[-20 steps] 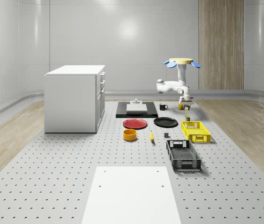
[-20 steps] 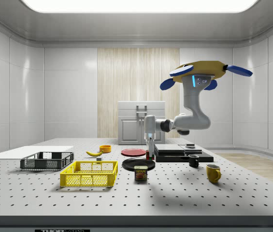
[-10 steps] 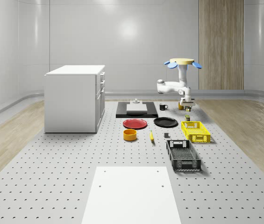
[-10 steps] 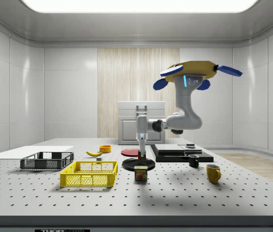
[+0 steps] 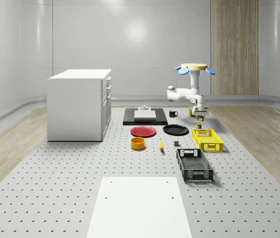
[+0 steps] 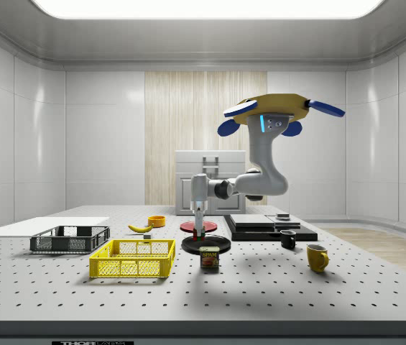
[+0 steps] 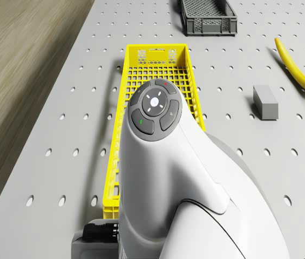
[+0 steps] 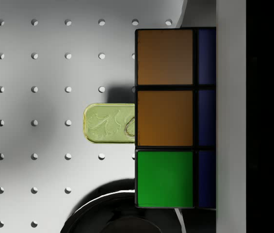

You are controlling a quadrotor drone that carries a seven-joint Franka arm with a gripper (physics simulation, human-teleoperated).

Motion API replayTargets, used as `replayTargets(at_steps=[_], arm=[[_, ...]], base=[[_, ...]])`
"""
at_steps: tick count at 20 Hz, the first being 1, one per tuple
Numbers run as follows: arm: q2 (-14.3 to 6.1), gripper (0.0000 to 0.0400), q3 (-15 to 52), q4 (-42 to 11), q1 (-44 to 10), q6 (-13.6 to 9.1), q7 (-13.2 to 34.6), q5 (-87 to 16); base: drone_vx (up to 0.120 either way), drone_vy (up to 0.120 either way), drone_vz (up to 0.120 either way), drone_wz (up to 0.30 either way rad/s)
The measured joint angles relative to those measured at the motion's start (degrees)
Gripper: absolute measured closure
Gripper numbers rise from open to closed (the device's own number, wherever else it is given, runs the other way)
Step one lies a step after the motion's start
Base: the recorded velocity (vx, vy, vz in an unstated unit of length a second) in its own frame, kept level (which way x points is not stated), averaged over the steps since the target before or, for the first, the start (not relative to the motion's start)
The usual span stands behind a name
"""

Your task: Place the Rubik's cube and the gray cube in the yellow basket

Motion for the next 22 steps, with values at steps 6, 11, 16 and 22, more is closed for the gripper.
replayTargets(at_steps=[6,11,16,22], arm=[[-0.6,0.0075,0.1,0.0,-0.1,0.5,0.1,0.2],[-1.0,0.0075,0.1,0.0,-0.1,0.9,0.1,0.4],[-1.4,0.0075,0.2,0.0,-0.2,1.3,0.1,0.5],[-1.8,0.0075,0.2,0.0,-0.2,1.7,0.2,0.7]], base=[[0.120,0.000,-0.027,0.000],[0.120,0.000,0.000,0.000],[0.120,0.000,0.000,0.000],[0.120,0.000,0.000,0.000]])
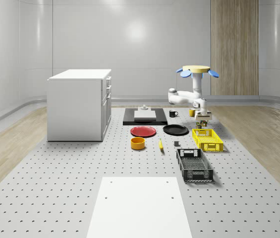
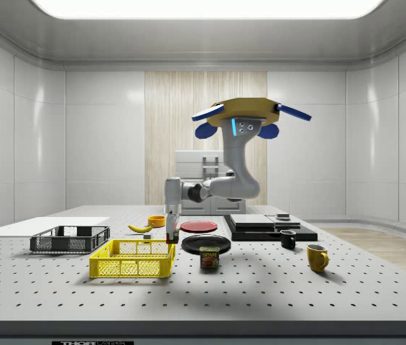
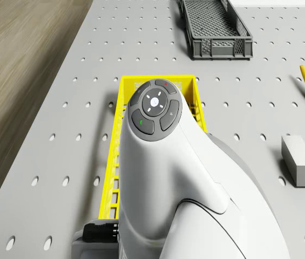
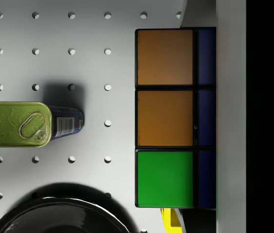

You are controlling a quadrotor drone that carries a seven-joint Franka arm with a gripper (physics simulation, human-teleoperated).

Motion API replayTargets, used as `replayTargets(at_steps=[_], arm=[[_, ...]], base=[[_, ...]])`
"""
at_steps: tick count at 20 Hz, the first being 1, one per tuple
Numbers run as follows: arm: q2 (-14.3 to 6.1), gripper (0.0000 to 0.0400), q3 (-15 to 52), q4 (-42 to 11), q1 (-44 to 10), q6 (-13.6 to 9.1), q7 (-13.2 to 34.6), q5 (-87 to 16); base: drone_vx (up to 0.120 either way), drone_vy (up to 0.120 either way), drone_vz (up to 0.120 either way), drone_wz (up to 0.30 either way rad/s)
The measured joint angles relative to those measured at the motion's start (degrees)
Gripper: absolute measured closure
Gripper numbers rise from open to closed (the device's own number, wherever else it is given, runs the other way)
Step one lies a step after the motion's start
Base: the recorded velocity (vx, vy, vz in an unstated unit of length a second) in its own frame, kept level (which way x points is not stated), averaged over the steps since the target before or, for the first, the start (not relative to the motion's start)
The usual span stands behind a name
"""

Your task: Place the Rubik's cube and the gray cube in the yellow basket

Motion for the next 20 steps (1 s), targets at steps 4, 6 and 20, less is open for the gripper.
replayTargets(at_steps=[4,6,20], arm=[[-0.2,0.0075,0.0,0.0,0.0,0.2,0.0,0.1],[-0.4,0.0075,0.0,0.0,0.0,0.3,0.0,0.1],[-1.1,0.0075,-1.8,0.2,-0.3,1.6,0.1,-1.4]], base=[[0.120,-0.030,0.000,0.000],[0.120,-0.120,0.000,0.000],[0.083,0.000,0.000,0.000]])
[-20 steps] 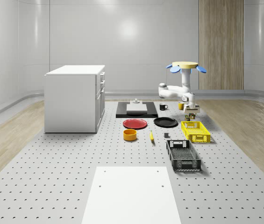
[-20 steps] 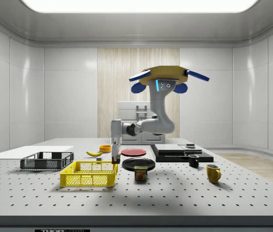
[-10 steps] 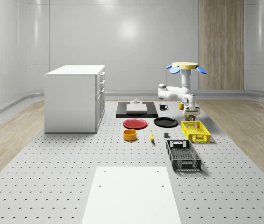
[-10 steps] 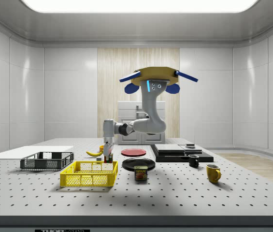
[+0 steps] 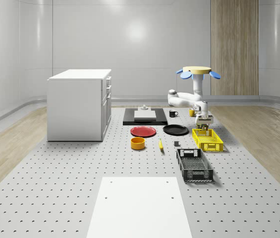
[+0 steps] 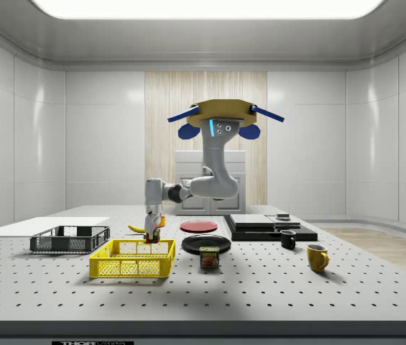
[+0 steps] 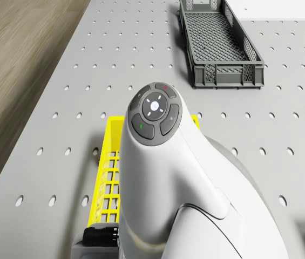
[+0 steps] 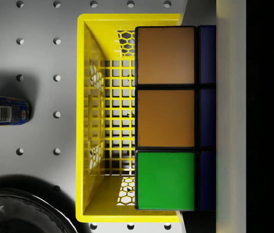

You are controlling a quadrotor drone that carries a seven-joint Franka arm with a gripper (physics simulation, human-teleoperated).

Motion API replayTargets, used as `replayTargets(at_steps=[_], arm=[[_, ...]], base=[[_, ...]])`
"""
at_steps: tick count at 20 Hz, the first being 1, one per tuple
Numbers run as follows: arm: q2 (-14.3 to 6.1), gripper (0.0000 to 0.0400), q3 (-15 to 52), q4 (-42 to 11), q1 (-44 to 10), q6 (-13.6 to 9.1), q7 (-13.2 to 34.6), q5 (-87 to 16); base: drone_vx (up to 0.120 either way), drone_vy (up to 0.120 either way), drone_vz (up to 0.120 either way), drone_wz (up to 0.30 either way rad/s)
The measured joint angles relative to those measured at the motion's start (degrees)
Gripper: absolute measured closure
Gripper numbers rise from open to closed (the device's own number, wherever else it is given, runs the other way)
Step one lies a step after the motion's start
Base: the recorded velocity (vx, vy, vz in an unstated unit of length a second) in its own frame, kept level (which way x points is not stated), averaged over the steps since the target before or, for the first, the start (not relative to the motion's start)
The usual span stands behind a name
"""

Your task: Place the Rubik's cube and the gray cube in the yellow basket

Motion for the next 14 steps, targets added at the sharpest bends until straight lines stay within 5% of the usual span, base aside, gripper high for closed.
replayTargets(at_steps=[14], arm=[[0.0,0.0075,-12.8,2.8,-2.1,4.2,0.3,-12.1]], base=[[0.000,0.000,0.000,0.000]])
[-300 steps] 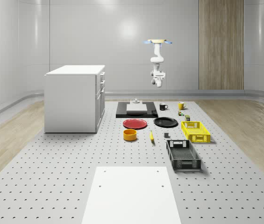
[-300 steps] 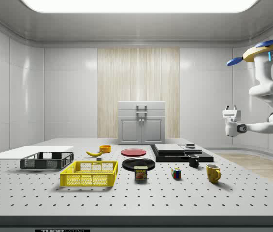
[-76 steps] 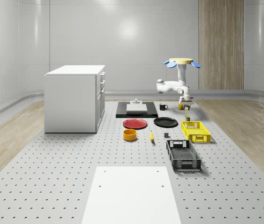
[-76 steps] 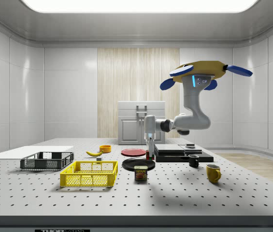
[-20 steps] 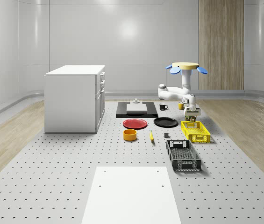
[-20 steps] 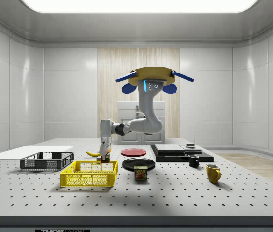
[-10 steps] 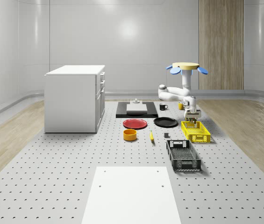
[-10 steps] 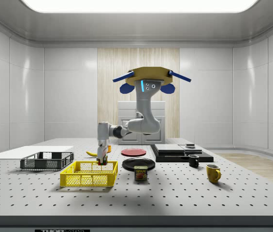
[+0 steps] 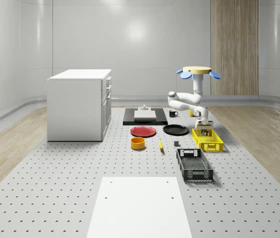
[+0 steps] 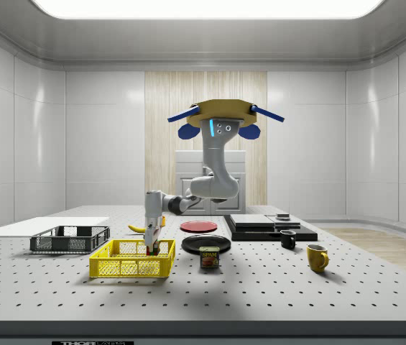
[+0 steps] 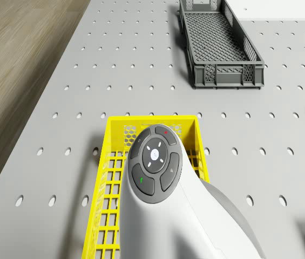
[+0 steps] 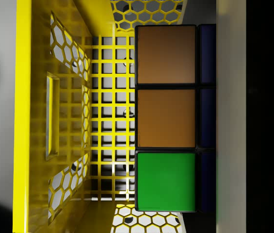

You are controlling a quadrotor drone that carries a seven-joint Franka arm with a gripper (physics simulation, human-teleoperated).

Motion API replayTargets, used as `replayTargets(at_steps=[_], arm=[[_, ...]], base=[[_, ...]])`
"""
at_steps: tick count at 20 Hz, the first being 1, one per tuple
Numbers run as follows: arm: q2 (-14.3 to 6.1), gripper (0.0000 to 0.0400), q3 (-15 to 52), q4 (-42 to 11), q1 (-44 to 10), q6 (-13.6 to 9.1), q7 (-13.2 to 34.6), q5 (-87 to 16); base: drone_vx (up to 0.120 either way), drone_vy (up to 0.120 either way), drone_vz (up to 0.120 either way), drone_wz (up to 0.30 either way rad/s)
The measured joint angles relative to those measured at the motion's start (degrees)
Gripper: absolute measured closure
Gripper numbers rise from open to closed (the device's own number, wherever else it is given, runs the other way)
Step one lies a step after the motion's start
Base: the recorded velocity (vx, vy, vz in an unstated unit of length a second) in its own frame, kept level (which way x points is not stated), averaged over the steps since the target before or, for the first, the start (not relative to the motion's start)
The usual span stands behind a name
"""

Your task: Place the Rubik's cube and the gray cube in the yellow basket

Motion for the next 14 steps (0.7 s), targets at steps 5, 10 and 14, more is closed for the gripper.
replayTargets(at_steps=[5,10,14], arm=[[0.5,0.0075,-3.8,1.4,-0.9,1.2,0.0,-3.7],[1.2,0.0030,-6.3,2.5,-1.4,1.7,0.0,-6.2],[1.5,0.0011,-5.2,1.9,-0.8,0.8,-0.2,-5.3]], base=[[0.000,0.000,0.000,0.000],[0.000,0.000,0.000,0.000],[0.000,0.000,0.000,0.000]])
